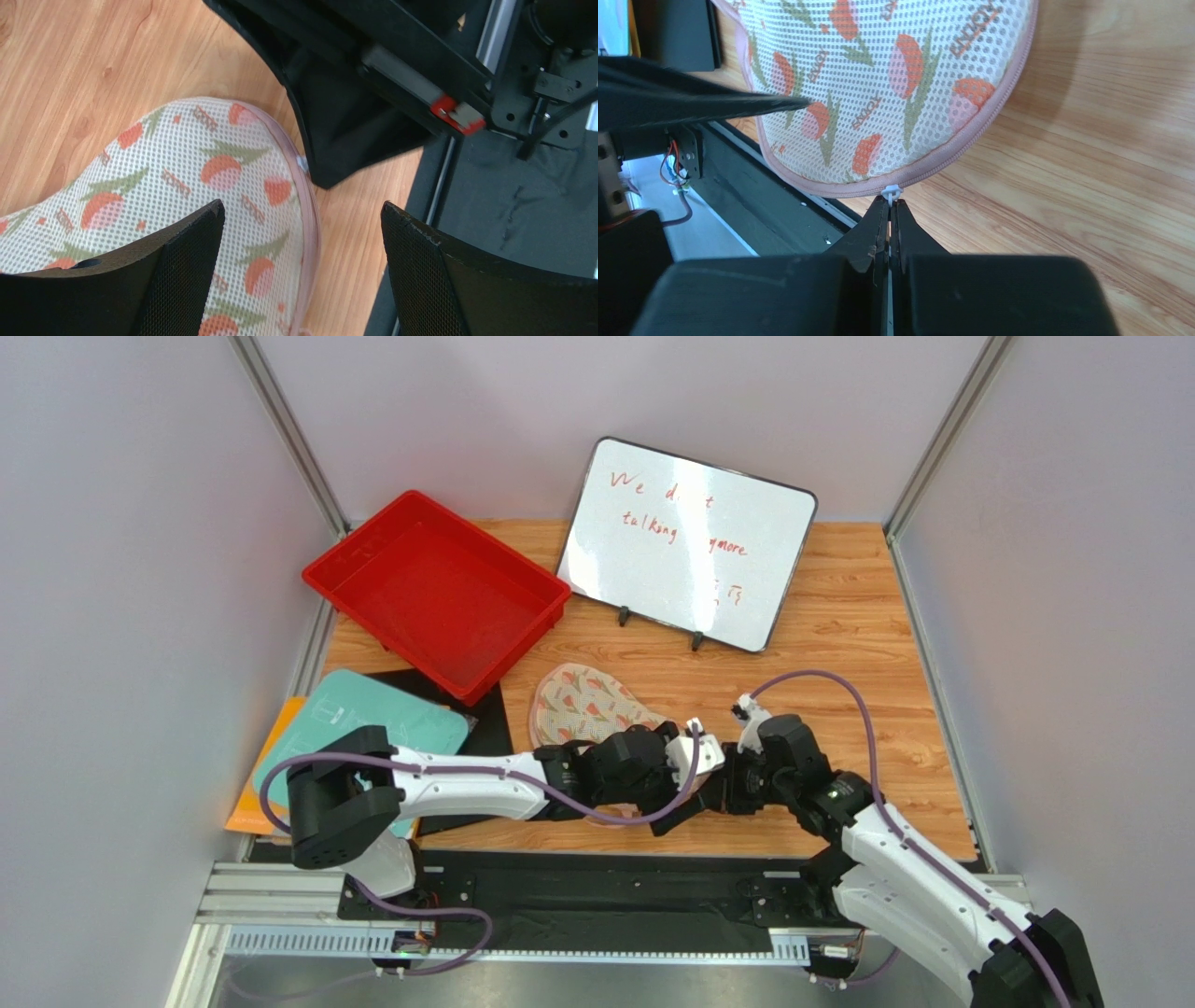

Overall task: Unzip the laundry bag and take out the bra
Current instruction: Unzip the laundry bag at the center of the board.

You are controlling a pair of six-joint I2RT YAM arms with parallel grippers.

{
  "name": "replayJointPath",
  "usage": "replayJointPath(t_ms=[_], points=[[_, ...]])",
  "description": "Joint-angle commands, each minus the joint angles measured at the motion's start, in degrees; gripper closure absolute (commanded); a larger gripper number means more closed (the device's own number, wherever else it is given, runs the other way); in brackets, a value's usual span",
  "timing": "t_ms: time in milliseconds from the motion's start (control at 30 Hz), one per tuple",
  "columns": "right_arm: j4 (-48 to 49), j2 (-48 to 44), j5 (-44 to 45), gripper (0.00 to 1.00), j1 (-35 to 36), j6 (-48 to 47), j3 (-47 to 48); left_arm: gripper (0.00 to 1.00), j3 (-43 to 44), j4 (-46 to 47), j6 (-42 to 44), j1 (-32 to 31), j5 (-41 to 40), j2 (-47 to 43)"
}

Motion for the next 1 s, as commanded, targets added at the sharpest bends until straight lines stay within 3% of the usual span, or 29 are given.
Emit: replayJointPath(t_ms=[0,333,533,667,767,833,967], points=[[2.5,-1.5,-1.2,1.0,1.1,0.5,2.9,0.14,2.6,0.3,1.5,-0.1,0.3,3.4],[2.2,-2.0,-1.4,1.0,1.1,0.6,2.7,0.22,1.5,1.4,1.5,-0.1,-1.6,5.9],[1.4,-2.5,-1.2,1.0,1.1,0.6,3.3,0.43,1.1,1.5,1.5,0.0,-2.5,7.9],[0.6,-2.6,-0.5,1.0,1.1,0.3,3.6,0.77,0.1,2.0,0.7,0.0,-3.3,7.5],[-0.1,-2.4,0.5,1.0,1.1,0.3,3.7,0.94,-1.0,2.0,0.2,0.0,-3.9,6.6],[-0.6,-2.2,1.8,1.0,1.1,0.3,3.7,1.0,-1.8,2.2,0.1,0.0,-4.1,5.9],[-0.9,-1.0,3.4,1.0,1.1,0.5,3.7,1.0,-3.4,2.4,-0.4,0.0,-4.8,5.0]])
